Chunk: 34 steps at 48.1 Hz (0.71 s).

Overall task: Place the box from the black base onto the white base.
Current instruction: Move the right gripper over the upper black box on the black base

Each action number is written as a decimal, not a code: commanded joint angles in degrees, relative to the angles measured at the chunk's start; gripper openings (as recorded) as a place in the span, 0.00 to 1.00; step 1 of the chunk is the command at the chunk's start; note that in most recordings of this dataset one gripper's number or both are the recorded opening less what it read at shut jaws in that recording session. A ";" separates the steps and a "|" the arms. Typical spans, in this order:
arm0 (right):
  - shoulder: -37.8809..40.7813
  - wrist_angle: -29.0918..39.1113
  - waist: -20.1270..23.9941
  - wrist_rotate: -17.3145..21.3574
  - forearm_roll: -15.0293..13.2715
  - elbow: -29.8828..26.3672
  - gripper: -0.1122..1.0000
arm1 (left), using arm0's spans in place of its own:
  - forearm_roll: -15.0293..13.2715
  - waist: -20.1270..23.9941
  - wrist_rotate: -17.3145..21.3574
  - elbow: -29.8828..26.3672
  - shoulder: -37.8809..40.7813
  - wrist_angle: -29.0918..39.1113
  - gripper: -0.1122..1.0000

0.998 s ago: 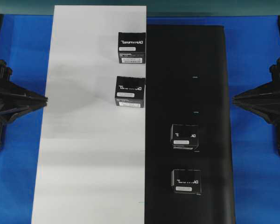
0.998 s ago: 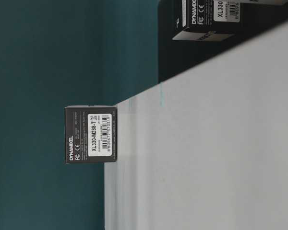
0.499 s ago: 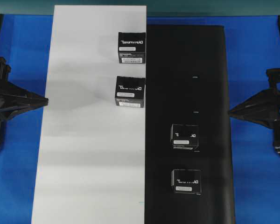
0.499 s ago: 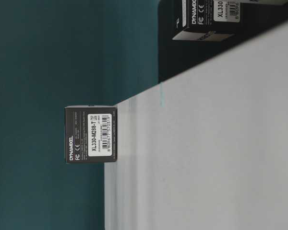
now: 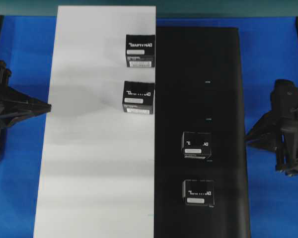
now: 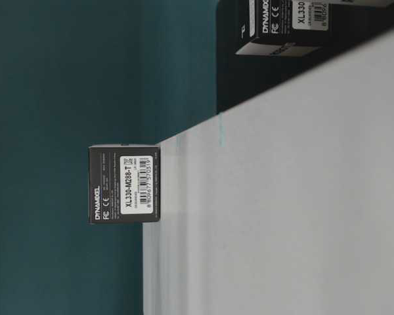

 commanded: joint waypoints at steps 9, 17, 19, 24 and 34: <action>3.52 -2.72 1.23 0.35 1.85 -0.97 0.89 | 0.18 -0.44 -0.09 -1.67 0.53 -0.26 0.06; 6.86 -4.66 1.23 0.35 1.49 -1.05 1.00 | 0.18 -1.14 -0.09 -1.67 0.53 -0.35 0.06; 7.82 -5.19 1.23 0.26 1.41 -1.14 1.00 | 0.09 -1.23 -0.09 -1.67 0.62 -0.26 0.06; 11.16 -6.68 1.23 0.26 -0.18 -1.85 1.00 | 0.09 -1.41 -0.35 -1.67 0.53 -0.26 0.06; 17.75 -7.65 1.14 0.35 -3.34 -4.48 1.00 | 0.18 -1.41 -0.70 -1.67 0.62 -0.26 0.06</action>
